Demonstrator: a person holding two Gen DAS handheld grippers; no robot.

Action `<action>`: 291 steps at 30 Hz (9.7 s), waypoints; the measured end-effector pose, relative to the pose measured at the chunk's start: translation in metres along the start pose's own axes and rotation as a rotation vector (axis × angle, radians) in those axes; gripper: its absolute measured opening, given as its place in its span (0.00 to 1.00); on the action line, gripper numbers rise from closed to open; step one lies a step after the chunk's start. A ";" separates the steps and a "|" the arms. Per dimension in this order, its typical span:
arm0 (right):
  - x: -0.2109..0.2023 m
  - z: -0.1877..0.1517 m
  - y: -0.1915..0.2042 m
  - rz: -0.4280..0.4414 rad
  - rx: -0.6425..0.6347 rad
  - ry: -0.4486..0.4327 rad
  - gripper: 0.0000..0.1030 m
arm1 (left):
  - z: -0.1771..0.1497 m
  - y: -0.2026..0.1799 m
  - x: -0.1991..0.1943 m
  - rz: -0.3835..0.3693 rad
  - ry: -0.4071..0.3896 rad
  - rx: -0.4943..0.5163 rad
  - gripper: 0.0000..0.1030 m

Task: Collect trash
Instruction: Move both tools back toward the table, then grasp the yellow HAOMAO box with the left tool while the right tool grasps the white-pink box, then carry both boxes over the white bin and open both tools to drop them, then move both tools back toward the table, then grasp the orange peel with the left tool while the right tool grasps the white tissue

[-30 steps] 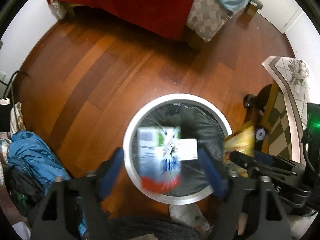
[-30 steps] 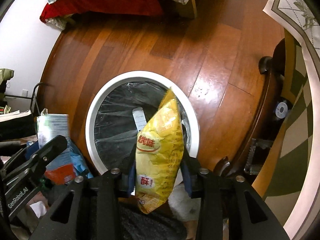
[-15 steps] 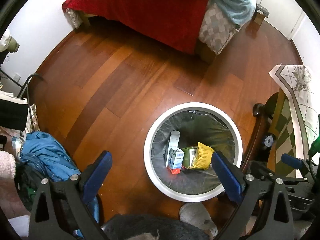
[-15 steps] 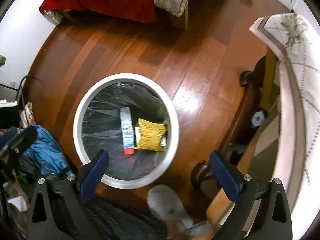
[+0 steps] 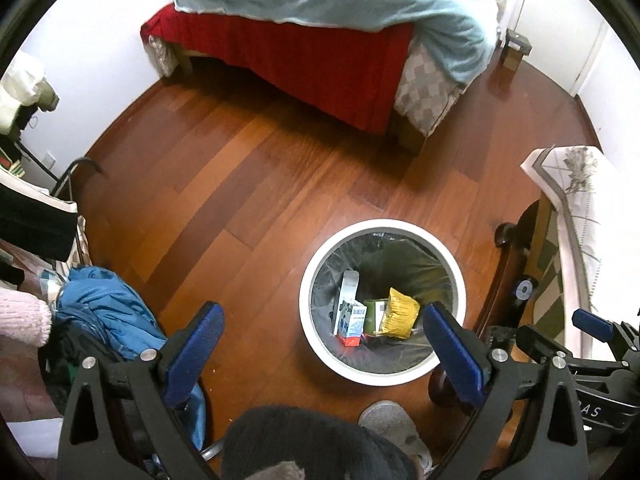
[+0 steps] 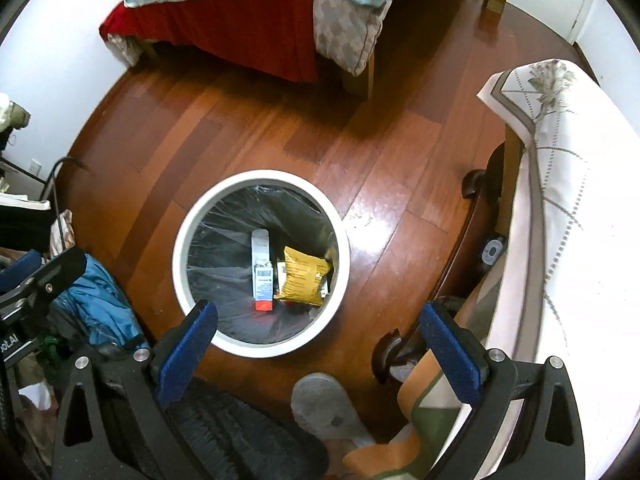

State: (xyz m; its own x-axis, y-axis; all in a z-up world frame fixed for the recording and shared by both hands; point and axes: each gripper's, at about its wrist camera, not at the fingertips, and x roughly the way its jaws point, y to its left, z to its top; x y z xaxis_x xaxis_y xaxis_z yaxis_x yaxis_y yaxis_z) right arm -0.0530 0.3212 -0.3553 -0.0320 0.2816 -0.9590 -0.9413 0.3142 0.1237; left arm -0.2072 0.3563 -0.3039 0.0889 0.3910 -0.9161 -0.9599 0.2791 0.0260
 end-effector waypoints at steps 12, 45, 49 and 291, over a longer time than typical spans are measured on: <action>-0.095 -0.036 -0.020 0.095 0.074 -0.146 0.99 | -0.013 -0.015 -0.085 0.003 -0.128 0.014 0.99; -0.159 -0.112 -0.634 -0.305 0.537 0.006 0.83 | -0.046 -0.612 -0.006 -0.097 -0.105 0.759 0.99; -0.127 -0.100 -0.646 -0.281 0.439 0.092 0.83 | -0.044 -0.647 0.001 -0.123 -0.101 0.891 0.99; -0.163 -0.223 -0.626 -0.062 0.985 -0.309 0.41 | -0.137 -0.672 -0.030 -0.384 0.025 0.950 0.31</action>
State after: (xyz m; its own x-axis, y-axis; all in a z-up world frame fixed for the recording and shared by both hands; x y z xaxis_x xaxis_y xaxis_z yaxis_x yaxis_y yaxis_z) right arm 0.4663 -0.1235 -0.3333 0.2264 0.4164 -0.8805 -0.2412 0.8998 0.3635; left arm 0.3985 0.0373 -0.3485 0.3296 0.1138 -0.9373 -0.2602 0.9652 0.0257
